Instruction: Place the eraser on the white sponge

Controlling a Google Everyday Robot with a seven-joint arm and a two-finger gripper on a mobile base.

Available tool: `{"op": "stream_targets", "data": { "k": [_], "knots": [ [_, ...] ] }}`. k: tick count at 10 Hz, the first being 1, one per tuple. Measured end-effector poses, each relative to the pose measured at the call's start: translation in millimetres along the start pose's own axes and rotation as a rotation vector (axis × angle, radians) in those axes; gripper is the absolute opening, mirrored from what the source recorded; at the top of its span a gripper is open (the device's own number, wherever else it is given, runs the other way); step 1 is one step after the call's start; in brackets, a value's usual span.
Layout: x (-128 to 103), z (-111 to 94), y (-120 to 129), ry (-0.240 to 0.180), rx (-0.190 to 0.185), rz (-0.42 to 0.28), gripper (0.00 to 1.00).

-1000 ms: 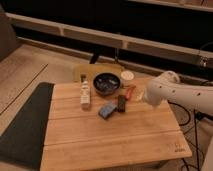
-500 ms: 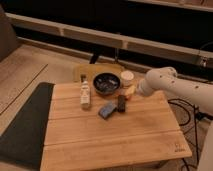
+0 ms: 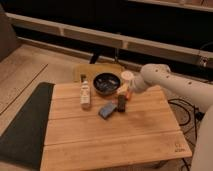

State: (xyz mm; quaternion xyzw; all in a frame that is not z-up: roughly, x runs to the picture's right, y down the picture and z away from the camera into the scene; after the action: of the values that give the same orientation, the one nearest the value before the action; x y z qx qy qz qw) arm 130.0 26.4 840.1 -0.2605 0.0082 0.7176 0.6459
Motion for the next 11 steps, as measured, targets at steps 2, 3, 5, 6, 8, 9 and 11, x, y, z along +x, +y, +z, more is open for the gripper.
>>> {"op": "stream_targets", "data": {
  "k": [2, 3, 5, 6, 8, 9, 11],
  "knots": [
    [-1, -3, -3, -0.009, 0.018, -0.001, 0.65],
    [-4, -10, -15, -0.025, 0.056, 0.003, 0.65],
    [-11, -21, -29, -0.052, 0.113, 0.005, 0.65],
    [-14, -22, -27, -0.059, 0.127, -0.002, 0.65],
    [-13, -15, -23, -0.050, 0.131, -0.004, 0.65],
    [-12, -10, -20, -0.039, 0.129, -0.004, 0.65],
    [-10, 9, -9, -0.012, 0.117, -0.003, 0.65]
  ]
}}
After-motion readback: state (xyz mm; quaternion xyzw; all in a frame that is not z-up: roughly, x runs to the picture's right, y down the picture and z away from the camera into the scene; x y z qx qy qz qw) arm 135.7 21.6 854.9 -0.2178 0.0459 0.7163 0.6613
